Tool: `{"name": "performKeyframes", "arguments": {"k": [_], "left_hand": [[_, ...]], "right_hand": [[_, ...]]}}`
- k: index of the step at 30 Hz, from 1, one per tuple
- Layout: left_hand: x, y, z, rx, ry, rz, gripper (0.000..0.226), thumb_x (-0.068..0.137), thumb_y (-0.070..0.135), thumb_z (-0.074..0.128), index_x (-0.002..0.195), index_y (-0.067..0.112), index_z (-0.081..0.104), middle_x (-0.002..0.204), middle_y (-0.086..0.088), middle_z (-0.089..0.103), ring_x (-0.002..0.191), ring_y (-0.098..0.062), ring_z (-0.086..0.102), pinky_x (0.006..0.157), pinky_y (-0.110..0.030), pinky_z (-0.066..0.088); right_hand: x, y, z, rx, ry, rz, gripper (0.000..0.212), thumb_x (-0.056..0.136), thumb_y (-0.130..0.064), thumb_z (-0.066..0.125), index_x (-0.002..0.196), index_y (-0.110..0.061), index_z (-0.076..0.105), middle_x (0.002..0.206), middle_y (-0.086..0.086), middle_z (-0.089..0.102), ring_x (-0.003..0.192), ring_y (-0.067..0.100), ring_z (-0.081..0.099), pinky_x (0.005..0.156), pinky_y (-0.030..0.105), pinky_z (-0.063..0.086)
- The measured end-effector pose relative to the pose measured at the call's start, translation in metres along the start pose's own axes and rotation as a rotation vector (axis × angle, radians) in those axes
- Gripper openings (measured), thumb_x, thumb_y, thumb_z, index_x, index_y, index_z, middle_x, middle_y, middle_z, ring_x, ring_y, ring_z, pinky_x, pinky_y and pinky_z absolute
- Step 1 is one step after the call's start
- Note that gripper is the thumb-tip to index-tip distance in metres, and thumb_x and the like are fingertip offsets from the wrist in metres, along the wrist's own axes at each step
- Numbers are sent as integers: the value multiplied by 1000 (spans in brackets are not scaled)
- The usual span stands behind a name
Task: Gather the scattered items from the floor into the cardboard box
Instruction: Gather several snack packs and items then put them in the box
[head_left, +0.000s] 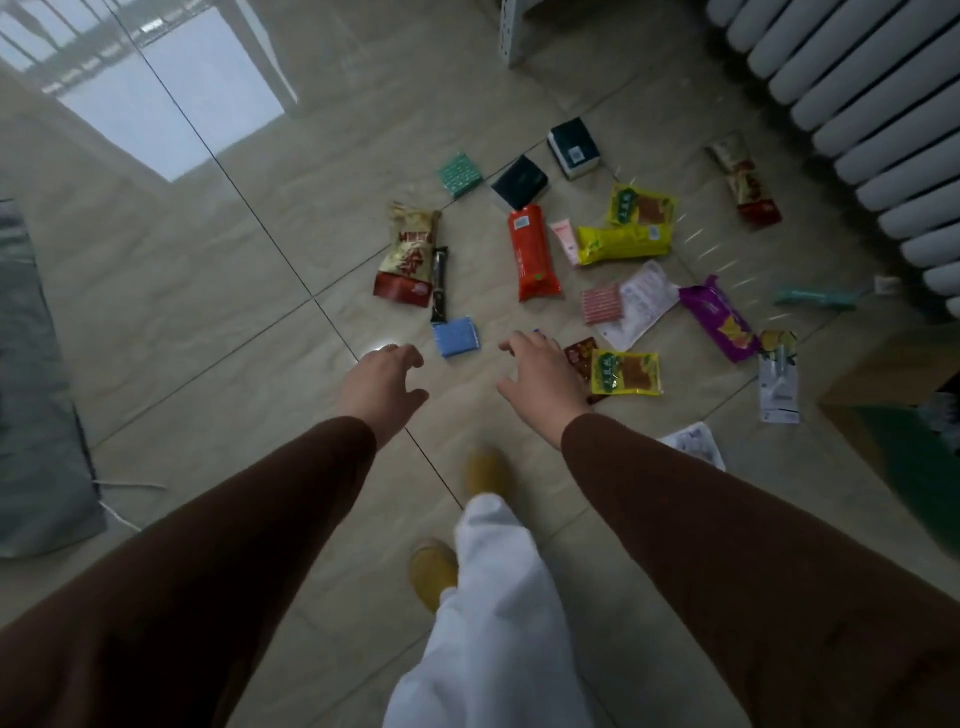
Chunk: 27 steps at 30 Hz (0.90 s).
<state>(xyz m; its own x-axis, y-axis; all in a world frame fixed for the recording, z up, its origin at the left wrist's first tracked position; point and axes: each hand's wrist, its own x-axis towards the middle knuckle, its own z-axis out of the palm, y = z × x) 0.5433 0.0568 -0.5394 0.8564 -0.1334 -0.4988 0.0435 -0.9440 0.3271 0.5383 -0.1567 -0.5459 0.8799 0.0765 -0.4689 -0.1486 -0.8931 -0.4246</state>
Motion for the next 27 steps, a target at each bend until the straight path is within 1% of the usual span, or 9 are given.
{"name": "performKeyframes", "arguments": {"k": [4, 6, 11, 15, 18, 20, 22, 25, 27], "left_hand": [[50, -29, -26, -10, -10, 2, 40, 85, 28, 74, 122, 20, 62, 117, 0, 64, 105, -22, 60, 86, -40, 53], [79, -45, -38, -28, -13, 12, 40, 83, 26, 76, 120, 19, 63, 117, -2, 65, 104, -22, 60, 87, -42, 53], [137, -87, -68, -10, -25, 29, 41, 85, 26, 75, 123, 18, 62, 117, -2, 64, 105, -22, 59, 86, -36, 50], [178, -122, -89, -13, -69, 58, 41, 84, 26, 76, 122, 19, 62, 119, -2, 65, 105, -21, 60, 89, -41, 54], [208, -149, -108, 20, -112, 118, 41, 84, 26, 76, 122, 18, 62, 120, -3, 64, 107, -23, 60, 90, -40, 52], [227, -162, -124, 65, -152, 176, 41, 85, 26, 75, 123, 17, 62, 119, -3, 65, 107, -23, 60, 88, -37, 51], [245, -174, -140, 128, -182, 229, 43, 85, 29, 75, 124, 20, 61, 119, -1, 65, 107, -22, 60, 86, -37, 52], [273, -180, -158, 211, -229, 303, 44, 85, 30, 75, 124, 20, 60, 120, -2, 64, 110, -23, 60, 86, -40, 53], [293, -175, -166, 254, -253, 343, 44, 85, 30, 75, 125, 20, 60, 121, -2, 64, 111, -24, 60, 86, -39, 52]], "right_hand": [[55, -30, 3, 24, 7, 22, 49, 92, -19, 66, 139, -17, 52, 137, 6, 55, 127, 25, 48, 107, 37, 40], [85, -44, 4, 53, 20, 42, 47, 92, -19, 67, 137, -16, 53, 136, 6, 55, 127, 26, 48, 107, 38, 41], [142, -83, 13, 106, 27, 94, 44, 93, -17, 66, 135, -14, 53, 134, 7, 54, 126, 26, 48, 105, 38, 43], [178, -113, 22, 126, 46, 150, 43, 92, -17, 68, 133, -15, 54, 133, 6, 54, 125, 24, 48, 105, 36, 45], [202, -136, 27, 148, 52, 228, 45, 92, -19, 70, 134, -14, 53, 135, 7, 54, 126, 25, 48, 105, 37, 44], [214, -149, 29, 172, 61, 296, 48, 91, -20, 70, 136, -14, 53, 136, 8, 53, 127, 26, 48, 106, 39, 45], [224, -161, 32, 216, 82, 359, 48, 91, -20, 70, 136, -13, 53, 137, 9, 53, 127, 26, 49, 106, 41, 46], [233, -175, 40, 296, 135, 457, 44, 91, -20, 71, 132, -13, 55, 135, 10, 54, 124, 28, 51, 103, 45, 47], [238, -176, 47, 328, 166, 515, 43, 92, -22, 70, 131, -14, 56, 134, 9, 55, 123, 28, 53, 102, 45, 48]]}}
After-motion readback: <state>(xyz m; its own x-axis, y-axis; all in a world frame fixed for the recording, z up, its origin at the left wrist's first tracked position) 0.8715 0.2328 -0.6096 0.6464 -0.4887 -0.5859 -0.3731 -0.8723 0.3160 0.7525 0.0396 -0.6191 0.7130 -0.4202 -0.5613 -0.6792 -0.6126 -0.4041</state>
